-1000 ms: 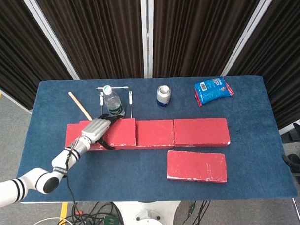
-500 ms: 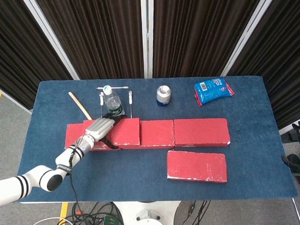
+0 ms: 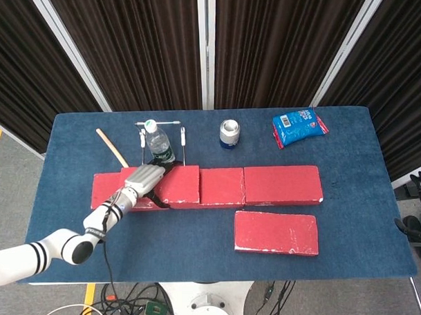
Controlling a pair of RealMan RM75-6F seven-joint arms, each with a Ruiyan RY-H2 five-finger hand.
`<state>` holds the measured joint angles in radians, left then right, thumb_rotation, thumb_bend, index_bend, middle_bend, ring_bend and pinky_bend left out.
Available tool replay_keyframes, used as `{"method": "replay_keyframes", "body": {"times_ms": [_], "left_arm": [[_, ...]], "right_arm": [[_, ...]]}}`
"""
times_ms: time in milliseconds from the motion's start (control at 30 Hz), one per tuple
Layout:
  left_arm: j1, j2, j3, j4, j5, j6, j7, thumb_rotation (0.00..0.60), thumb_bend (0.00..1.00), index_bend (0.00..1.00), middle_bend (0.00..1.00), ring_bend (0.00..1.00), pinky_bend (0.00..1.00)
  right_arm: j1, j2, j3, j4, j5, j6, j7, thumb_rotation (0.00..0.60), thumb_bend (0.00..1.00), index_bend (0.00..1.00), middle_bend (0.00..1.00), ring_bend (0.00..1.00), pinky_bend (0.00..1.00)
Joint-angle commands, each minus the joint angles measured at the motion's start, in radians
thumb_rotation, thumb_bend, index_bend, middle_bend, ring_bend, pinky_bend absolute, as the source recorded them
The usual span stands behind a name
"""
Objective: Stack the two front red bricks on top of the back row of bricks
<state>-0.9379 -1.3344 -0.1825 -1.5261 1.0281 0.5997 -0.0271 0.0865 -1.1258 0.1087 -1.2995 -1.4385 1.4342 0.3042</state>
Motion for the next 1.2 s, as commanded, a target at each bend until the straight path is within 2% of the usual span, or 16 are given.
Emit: {"method": "replay_keyframes", "body": {"times_ms": [33,1033,1100,1200], "left_arm": [[-0.002,0.000,0.001,0.002,-0.003,-0.002,0.000,0.600,0.00,0.07,0.19,0.26,0.07],[-0.014,-0.008,0.014,0.029,-0.004,-0.009,-0.020,0.600,0.00,0.07,0.18,0.26,0.07],[-0.013,-0.008,0.015,0.027,-0.002,-0.009,-0.022,0.600,0.00,0.07,0.18,0.23,0.07],[-0.014,-0.008,0.015,0.028,-0.001,-0.011,-0.026,0.600,0.00,0.07,0.13,0.09,0.07]], "right_arm": [[0.000,0.001,0.001,-0.001,-0.001,0.003,0.002,0.600,0.14,0.00,0.00,0.00,0.00],[-0.002,0.011,0.006,-0.014,0.002,0.007,0.010,0.600,0.14,0.00,0.00,0.00,0.00],[-0.003,0.011,0.007,-0.013,0.003,0.007,0.011,0.600,0.14,0.00,0.00,0.00,0.00],[-0.003,0.012,0.006,-0.015,0.004,0.005,0.016,0.600,0.14,0.00,0.00,0.00,0.00]]}}
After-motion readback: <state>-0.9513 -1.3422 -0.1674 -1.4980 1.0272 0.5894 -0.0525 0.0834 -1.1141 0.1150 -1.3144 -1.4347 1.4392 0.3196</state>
